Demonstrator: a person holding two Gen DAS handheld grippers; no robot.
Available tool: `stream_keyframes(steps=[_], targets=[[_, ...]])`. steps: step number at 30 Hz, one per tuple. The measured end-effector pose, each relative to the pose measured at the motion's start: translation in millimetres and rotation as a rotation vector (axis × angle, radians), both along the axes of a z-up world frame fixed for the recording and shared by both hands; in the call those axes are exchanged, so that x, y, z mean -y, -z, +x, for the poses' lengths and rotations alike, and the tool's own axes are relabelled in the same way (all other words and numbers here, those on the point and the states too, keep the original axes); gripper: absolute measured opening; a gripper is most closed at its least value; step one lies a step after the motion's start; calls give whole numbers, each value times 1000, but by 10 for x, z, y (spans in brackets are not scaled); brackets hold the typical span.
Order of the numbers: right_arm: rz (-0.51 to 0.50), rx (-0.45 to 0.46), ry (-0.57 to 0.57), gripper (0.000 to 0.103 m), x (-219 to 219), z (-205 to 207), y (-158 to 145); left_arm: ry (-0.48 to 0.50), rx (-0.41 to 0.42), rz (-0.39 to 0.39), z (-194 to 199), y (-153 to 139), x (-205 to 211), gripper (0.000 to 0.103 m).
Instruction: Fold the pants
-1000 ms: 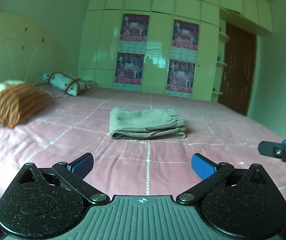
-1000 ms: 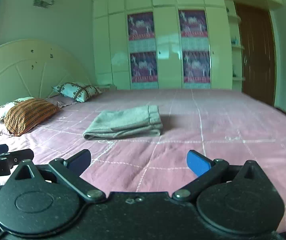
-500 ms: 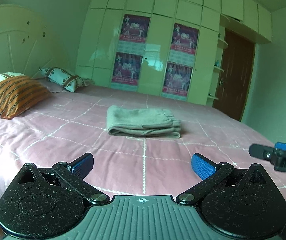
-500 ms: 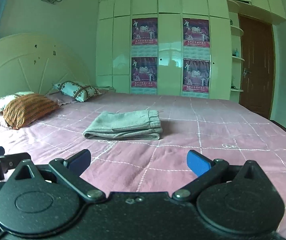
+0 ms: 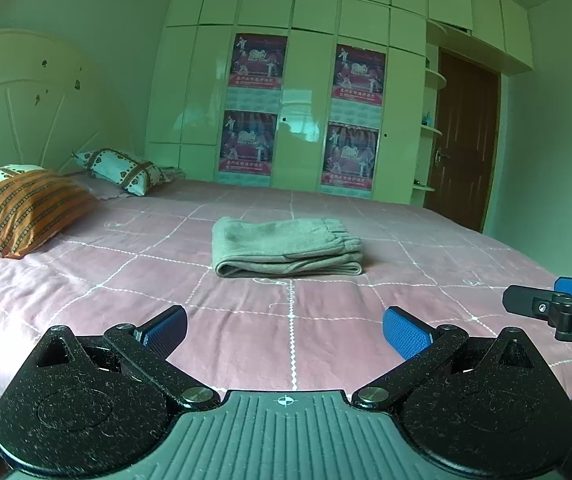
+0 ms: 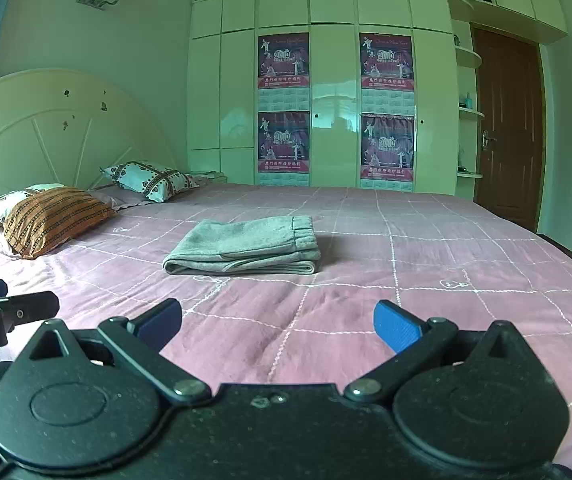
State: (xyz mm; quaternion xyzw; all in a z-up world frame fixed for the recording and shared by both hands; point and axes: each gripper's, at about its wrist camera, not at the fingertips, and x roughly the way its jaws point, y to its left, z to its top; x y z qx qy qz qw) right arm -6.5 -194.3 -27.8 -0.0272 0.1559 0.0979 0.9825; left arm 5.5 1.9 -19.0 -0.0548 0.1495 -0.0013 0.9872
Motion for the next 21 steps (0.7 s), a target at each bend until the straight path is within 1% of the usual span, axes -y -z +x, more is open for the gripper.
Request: stream_keyframes(steps=[6,21], targets=[[-8,17,-18,97,21,-23,-24,4,4,5,-7,2,25,103],[-8,12,-18,97,22,-29,-24,8,7,13,-16,1,60,103]])
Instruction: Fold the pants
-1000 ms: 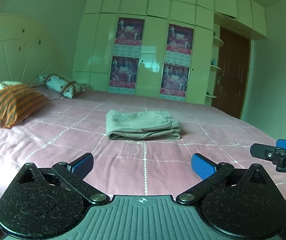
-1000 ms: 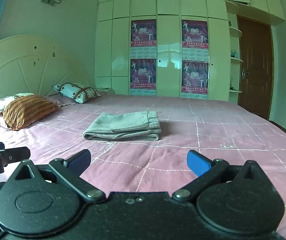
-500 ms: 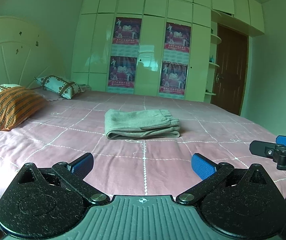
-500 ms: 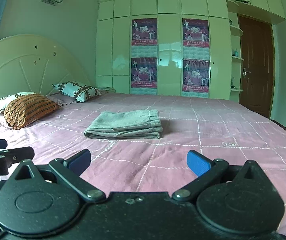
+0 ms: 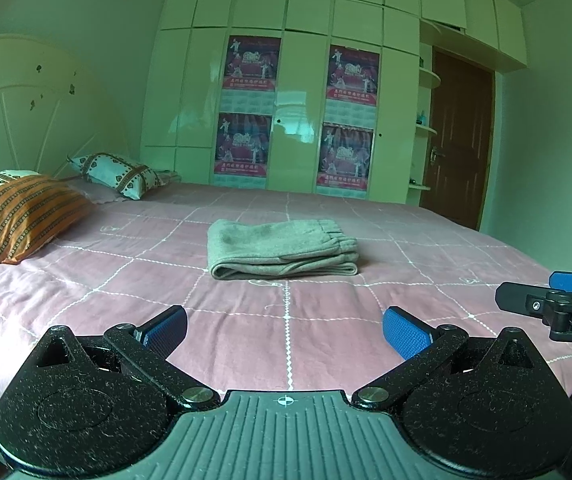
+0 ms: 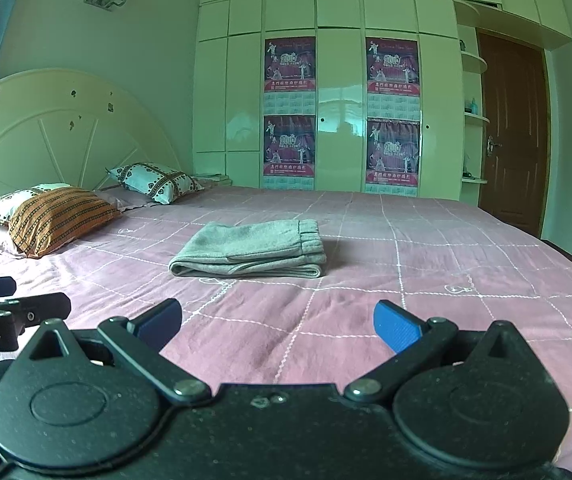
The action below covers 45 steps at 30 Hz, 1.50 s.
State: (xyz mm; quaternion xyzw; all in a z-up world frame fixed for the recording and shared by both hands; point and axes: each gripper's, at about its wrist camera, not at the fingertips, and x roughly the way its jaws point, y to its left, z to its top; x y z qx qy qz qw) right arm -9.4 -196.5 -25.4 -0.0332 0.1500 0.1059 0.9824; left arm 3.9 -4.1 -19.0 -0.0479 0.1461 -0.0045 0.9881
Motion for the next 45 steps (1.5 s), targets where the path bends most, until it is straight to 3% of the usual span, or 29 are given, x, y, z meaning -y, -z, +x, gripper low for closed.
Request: stream_keyframes(steps=[45], targets=[[-3,-3,-7,97,35,10,6,4,-1,-5,-12,-18,-23,103]])
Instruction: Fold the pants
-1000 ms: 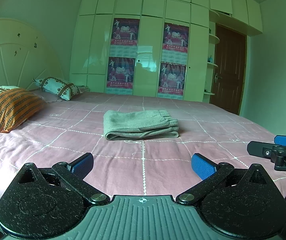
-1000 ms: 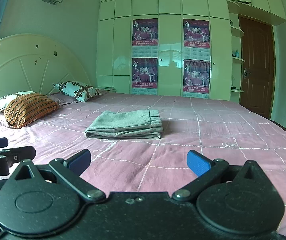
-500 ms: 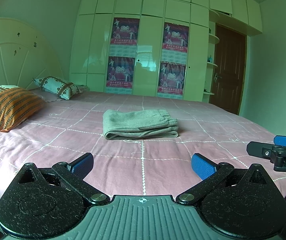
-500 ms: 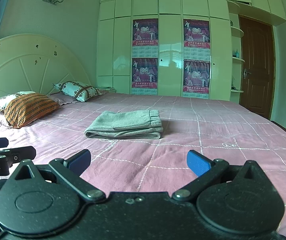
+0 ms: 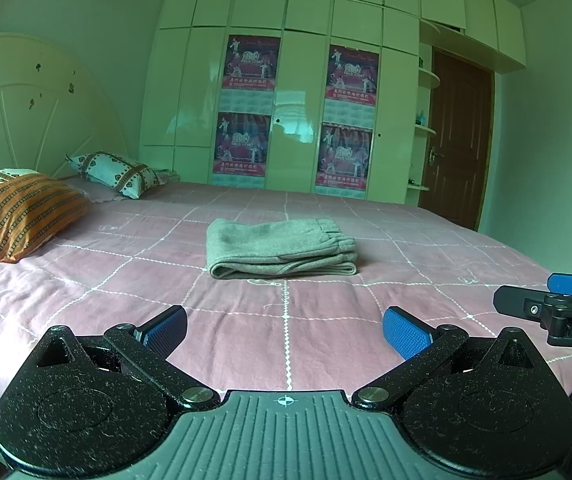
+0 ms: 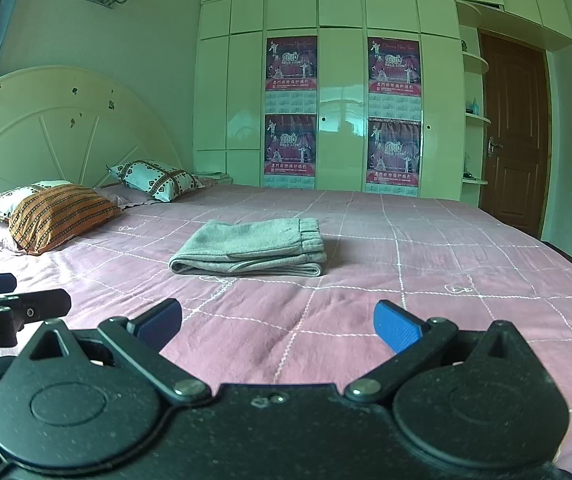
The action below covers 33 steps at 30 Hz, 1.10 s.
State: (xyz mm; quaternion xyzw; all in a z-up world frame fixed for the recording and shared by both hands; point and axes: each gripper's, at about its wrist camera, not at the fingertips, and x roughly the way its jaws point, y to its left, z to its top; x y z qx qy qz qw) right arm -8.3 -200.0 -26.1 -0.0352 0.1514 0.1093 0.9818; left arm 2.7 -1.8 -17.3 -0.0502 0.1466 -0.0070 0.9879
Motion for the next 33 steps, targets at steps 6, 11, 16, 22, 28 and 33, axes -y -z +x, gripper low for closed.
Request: stream_keyframes(steps=[6,11,16,22,28,33], targets=[[0,-1,0,97,4,2,-1,-1,-1,0,-6,0,2,103],[-1,0,-1,97,12,4,-4,-1,0,0,-7,0,10,103],[-1,0,-1,97,10,3,-5,-2,-1,-2,-3,7,10,103],[-1,0,-1,97,7,0,-6,7,7,2,-8,17,28,103],[-2,-2,-1,97,0,-2,-6,-6,18,6,-10,20,37,103],[-3,-2,-5,97,34,7,-4,-5,16,-13,-4,28,3,103]])
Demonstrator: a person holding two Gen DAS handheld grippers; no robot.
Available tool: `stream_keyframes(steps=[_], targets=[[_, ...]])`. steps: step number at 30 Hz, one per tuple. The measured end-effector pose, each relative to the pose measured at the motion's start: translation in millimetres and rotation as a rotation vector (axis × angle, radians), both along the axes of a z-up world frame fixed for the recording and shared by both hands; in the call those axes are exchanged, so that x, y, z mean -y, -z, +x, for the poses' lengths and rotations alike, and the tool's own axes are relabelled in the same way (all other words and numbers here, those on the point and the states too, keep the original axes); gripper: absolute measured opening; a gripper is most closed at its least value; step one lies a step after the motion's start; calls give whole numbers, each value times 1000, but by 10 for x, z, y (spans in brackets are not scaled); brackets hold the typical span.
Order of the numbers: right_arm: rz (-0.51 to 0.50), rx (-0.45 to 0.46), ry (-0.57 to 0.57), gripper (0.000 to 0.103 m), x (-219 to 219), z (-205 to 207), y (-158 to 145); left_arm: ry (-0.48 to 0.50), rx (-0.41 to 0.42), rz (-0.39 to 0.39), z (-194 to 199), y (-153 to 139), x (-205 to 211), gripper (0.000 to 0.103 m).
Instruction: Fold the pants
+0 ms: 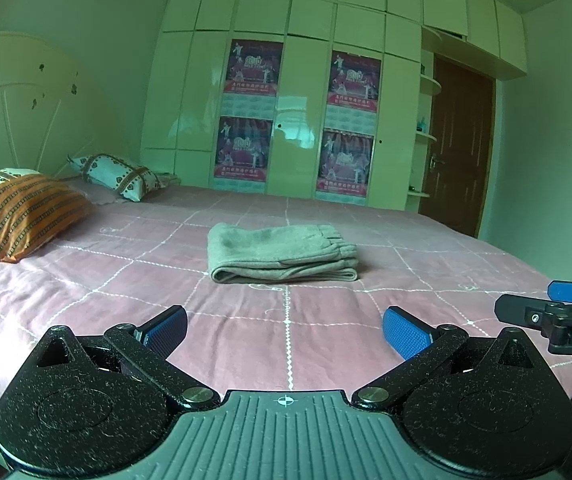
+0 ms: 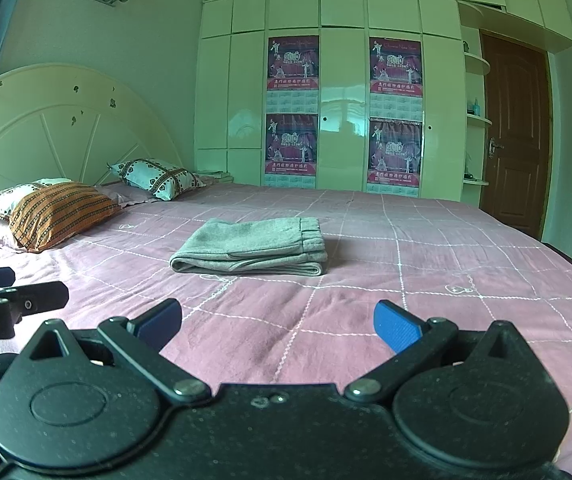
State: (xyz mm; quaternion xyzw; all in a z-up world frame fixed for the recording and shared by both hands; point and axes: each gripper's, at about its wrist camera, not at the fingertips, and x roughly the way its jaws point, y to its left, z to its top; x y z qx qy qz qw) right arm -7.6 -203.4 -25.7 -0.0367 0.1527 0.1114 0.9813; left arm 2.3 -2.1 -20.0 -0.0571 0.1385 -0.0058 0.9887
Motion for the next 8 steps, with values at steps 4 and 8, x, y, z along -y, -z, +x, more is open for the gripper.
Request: stream_keyframes(steps=[4,8], targets=[[0,3,-2,97,19,8,-1,2,-1,13,5,1,32,103],[0,1,-3,97,17,8,-1,-14,-9,27,14,2,53,103]])
